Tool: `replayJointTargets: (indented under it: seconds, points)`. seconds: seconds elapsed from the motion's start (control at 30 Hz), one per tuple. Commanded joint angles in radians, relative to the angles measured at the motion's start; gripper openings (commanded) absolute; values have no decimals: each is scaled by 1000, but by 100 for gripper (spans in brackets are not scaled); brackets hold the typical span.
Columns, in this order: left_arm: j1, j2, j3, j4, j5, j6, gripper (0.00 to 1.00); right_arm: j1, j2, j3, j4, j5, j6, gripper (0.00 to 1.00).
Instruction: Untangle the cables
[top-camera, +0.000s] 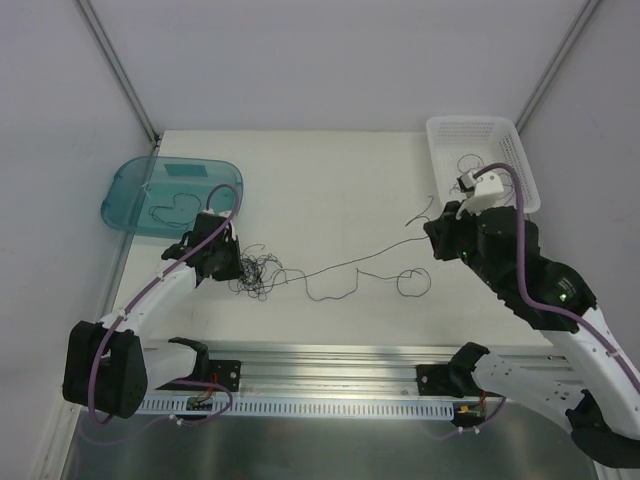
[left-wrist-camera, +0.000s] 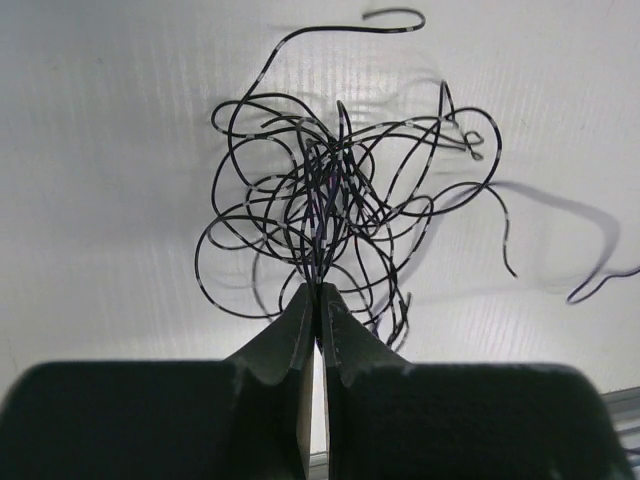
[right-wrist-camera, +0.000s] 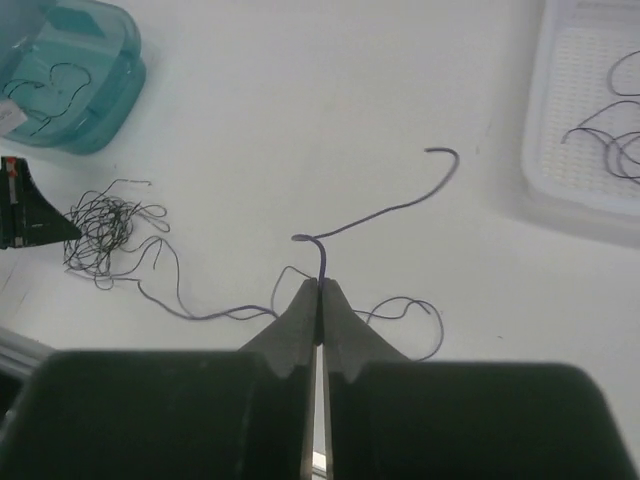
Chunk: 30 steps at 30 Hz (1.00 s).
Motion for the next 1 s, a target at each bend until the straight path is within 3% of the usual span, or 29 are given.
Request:
replayJointTargets:
  seconds: [0.0,0.3,0.5,0.63,0.67,0.73,0.9,0.97]
  points:
    - [-1,5,32,-34,-57,3,0,-49,-15,182,-77,103,-86,1]
    - [-1,25,52,-78,-129,-5,0,-75,57,545,-120,242,-261,1]
    - [-1,13,55,-75,-95,-1,1,-83,91,439,-54,265,-285,1]
    - [-1,-17,42,-52,-22,7,8,-161,100,356,33,261,-295,1]
    - [-3,-36,39,-46,-11,9,11,-179,105,346,50,250,-295,1]
    - [-3,-73,29,-25,23,9,27,-237,115,324,100,223,-290,1]
    - [-1,-160,6,18,57,12,48,-334,181,318,205,134,-265,1]
    - [-3,-208,-6,29,66,10,66,-374,219,351,240,105,-247,1]
